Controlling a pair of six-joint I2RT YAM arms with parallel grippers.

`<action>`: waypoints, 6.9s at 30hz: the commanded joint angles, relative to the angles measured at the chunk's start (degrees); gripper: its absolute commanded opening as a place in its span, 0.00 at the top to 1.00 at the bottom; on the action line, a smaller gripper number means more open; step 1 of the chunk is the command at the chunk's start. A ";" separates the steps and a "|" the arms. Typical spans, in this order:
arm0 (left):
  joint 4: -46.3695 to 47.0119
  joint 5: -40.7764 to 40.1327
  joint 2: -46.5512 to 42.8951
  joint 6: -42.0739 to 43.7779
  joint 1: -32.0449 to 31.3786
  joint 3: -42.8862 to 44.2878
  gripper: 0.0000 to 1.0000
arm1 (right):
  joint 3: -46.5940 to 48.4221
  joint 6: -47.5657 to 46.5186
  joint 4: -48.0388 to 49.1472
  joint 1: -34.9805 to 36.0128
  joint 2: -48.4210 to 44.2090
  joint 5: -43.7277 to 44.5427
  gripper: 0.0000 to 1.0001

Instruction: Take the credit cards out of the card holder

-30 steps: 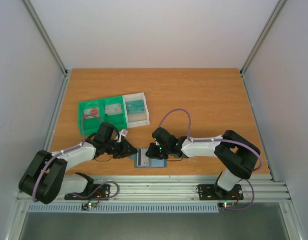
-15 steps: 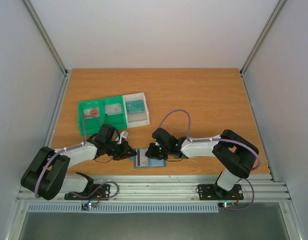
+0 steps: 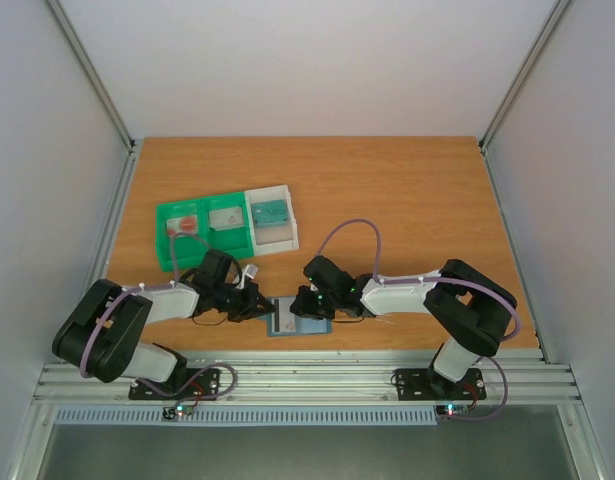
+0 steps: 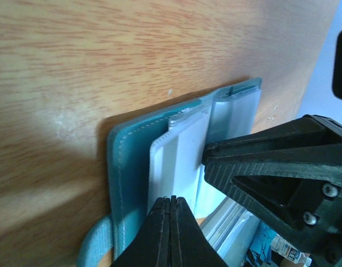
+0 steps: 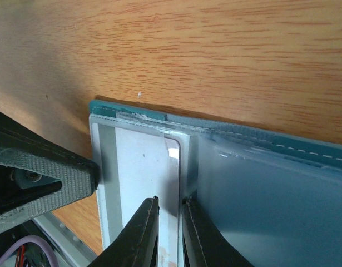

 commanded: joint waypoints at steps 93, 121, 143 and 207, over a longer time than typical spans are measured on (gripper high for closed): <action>2.61 -8.93 1.84 1.03 -0.38 -2.85 1.00 | -8.89 0.08 10.57 -4.64 -5.80 -6.93 0.84; 3.43 -9.58 2.78 0.59 -0.40 -2.98 0.99 | -8.84 -3.71 5.36 -4.64 -7.68 -3.24 0.99; -11.58 -9.72 -8.85 0.51 -0.37 4.60 0.70 | 1.45 -28.74 -17.65 -3.97 -23.94 8.18 0.99; -4.79 -0.54 -33.37 -40.39 -0.40 6.06 0.72 | 7.84 -68.78 -3.27 18.46 -18.94 40.17 0.99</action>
